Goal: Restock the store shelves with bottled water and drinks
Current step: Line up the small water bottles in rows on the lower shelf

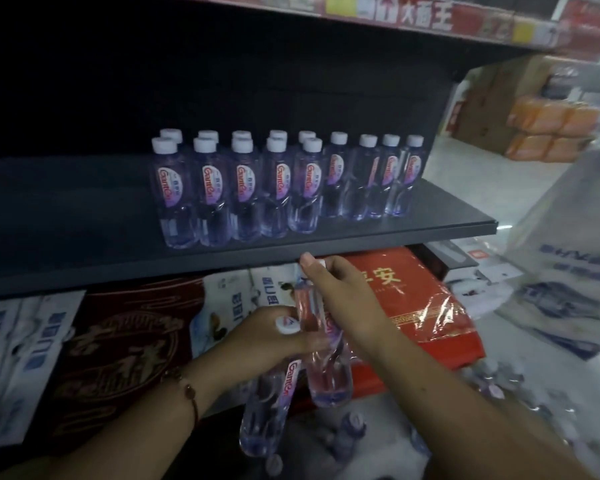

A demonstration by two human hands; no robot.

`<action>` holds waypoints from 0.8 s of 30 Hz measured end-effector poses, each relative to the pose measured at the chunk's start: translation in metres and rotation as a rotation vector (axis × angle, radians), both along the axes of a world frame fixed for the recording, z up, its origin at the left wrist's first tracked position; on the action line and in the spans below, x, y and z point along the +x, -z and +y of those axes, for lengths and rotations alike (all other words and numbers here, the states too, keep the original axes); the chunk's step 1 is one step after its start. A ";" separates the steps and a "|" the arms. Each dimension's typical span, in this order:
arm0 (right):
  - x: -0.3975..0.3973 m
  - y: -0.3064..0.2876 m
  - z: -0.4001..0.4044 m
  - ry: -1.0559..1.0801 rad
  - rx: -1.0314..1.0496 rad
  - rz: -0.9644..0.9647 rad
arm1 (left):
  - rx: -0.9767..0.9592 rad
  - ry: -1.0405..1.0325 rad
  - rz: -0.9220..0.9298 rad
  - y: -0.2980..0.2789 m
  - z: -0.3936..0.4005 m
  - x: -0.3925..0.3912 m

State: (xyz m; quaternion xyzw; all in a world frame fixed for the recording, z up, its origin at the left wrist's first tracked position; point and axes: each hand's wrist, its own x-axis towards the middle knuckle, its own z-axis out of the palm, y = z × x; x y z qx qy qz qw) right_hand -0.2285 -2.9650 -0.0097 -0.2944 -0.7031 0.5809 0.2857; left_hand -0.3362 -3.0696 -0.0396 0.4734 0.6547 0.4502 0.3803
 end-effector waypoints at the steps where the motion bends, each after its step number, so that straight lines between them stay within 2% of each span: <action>1: -0.004 0.003 0.001 -0.022 -0.049 0.021 | -0.006 -0.026 -0.035 0.001 -0.003 -0.003; 5: -0.008 0.015 0.015 -0.189 -0.230 -0.013 | -0.041 -0.136 -0.194 0.001 -0.008 -0.018; 9: -0.006 0.027 0.018 -0.396 -0.197 -0.167 | -0.076 -0.244 -0.266 -0.003 -0.003 -0.040; 12: -0.004 0.033 0.012 -0.338 -0.235 -0.117 | -0.091 -0.234 -0.320 -0.004 0.002 -0.049; 17: -0.008 0.044 0.013 -0.283 -0.521 -0.078 | -0.159 -0.284 -0.316 0.001 0.011 -0.050; 20: -0.009 0.052 0.009 -0.265 -0.701 0.021 | -0.065 -0.417 -0.444 -0.002 0.016 -0.061; 22: -0.017 0.048 0.002 -0.283 -0.810 0.013 | -0.010 -0.523 -0.578 -0.006 0.015 -0.074; 23: -0.021 0.040 0.000 -0.268 -0.825 -0.014 | 0.007 -0.566 -0.652 -0.007 0.015 -0.080; 24: -0.015 0.048 0.002 -0.335 -0.810 0.041 | 0.012 -0.601 -0.696 -0.006 0.014 -0.085</action>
